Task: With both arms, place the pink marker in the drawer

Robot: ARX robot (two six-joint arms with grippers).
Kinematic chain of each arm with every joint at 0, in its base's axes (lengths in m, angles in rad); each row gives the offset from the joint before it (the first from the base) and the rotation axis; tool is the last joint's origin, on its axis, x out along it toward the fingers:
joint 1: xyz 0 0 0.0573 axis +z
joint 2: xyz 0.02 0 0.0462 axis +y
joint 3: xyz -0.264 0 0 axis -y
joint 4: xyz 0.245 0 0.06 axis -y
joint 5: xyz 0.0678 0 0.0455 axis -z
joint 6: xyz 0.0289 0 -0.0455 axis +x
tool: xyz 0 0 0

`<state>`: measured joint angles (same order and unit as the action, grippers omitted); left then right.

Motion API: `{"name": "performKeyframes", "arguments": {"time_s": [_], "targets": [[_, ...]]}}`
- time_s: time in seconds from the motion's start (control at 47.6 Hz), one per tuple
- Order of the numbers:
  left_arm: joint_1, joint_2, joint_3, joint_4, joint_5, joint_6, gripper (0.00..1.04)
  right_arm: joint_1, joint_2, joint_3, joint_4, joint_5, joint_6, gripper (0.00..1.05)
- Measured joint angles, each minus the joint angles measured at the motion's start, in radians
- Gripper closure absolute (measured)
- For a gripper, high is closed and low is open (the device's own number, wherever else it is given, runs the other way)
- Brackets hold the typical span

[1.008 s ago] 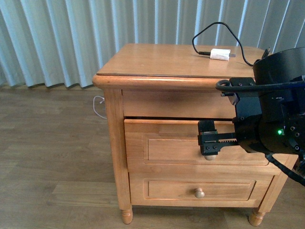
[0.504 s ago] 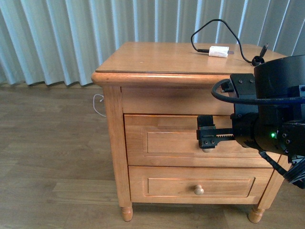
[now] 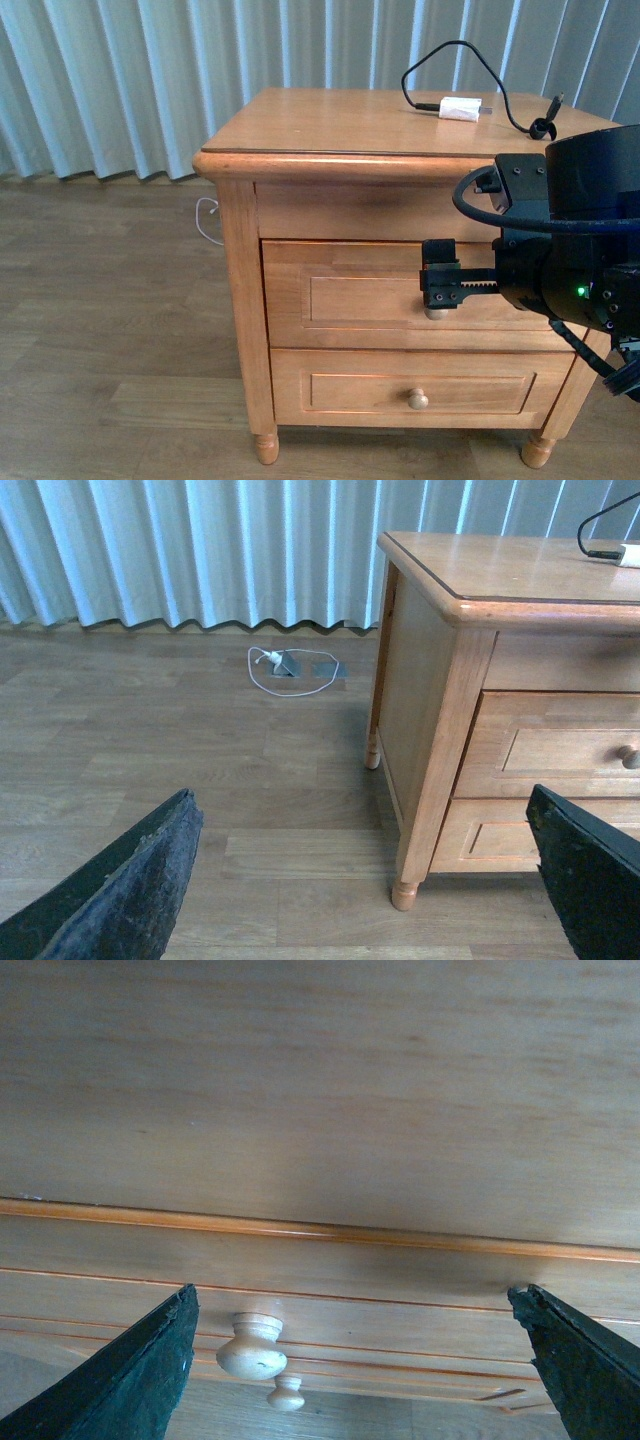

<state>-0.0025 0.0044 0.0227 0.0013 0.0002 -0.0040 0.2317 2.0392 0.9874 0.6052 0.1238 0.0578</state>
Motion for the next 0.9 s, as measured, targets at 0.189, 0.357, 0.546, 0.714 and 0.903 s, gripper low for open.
{"name": "performKeyframes", "arguments": {"time_s": [0.189, 0.357, 0.546, 0.714, 0.903], "targets": [[0.000, 0.000, 0.000, 0.000, 0.000, 0.000, 0.06, 0.014, -0.138, -0.056, -0.128, 0.026, -0.011, 0.08], [0.000, 0.000, 0.000, 0.000, 0.000, 0.000, 0.06, 0.042, -0.287, -0.130, -0.222, 0.058, 0.015, 0.08], [0.000, 0.000, 0.000, 0.000, 0.000, 0.000, 0.06, 0.105, -0.526, -0.222, -0.330, 0.137, 0.070, 0.08], [0.000, 0.000, 0.000, 0.000, 0.000, 0.000, 0.06, 0.206, -0.762, -0.299, -0.426, 0.237, 0.108, 0.08], [0.000, 0.000, 0.000, 0.000, 0.000, 0.000, 0.06, 0.321, -0.983, -0.362, -0.511, 0.359, 0.143, 0.08]]}}
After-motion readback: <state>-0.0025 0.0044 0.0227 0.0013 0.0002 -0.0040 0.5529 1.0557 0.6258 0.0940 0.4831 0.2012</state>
